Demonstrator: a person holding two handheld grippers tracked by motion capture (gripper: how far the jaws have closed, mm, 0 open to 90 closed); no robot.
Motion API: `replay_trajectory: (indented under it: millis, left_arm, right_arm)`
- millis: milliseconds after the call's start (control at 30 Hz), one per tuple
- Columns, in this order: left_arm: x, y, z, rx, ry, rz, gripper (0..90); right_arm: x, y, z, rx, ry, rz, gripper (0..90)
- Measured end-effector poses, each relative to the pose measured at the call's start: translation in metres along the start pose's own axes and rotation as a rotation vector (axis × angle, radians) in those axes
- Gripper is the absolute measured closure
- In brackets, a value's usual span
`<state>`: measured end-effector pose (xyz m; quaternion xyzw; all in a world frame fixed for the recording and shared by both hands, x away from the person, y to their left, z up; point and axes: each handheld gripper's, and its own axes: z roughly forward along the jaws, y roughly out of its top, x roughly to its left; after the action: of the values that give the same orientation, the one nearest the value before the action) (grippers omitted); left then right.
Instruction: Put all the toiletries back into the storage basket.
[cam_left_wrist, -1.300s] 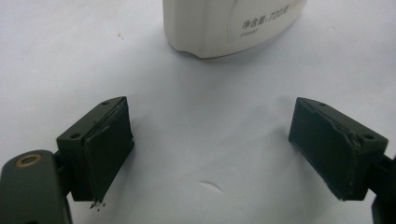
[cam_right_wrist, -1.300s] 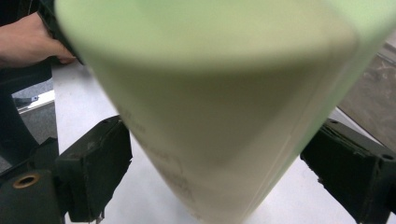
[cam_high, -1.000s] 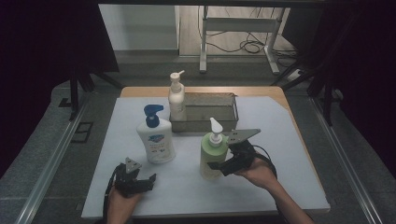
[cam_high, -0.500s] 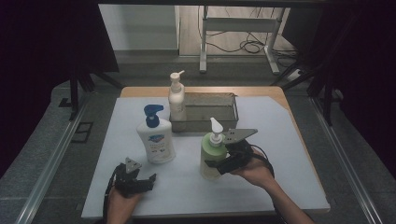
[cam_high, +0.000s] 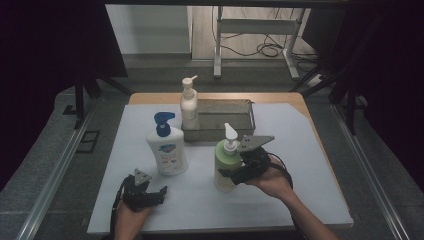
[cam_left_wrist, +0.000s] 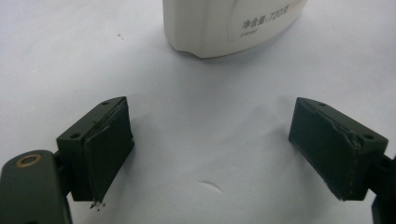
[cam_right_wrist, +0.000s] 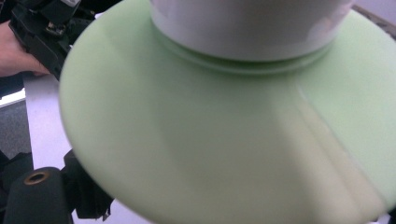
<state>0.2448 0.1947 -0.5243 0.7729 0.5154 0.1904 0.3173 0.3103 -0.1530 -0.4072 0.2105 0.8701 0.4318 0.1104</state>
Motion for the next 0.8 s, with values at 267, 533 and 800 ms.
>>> replay_trajectory:
  millis: [267, 533, 800]
  left_arm:
    - [0.000, 0.000, 0.000, 0.000, 0.000, 0.000, 13.0]
    - [0.000, 0.000, 0.000, -0.001, 0.001, 0.000, 13.0]
    - [0.000, 0.000, 0.000, -0.001, 0.001, 0.000, 13.0]
  right_arm:
    - [-0.007, 0.010, -0.002, -0.001, -0.018, 0.008, 12.1]
    - [-0.014, 0.020, 0.002, -0.014, -0.036, 0.023, 12.2]
    - [-0.018, 0.034, 0.004, -0.032, -0.053, 0.023, 12.2]
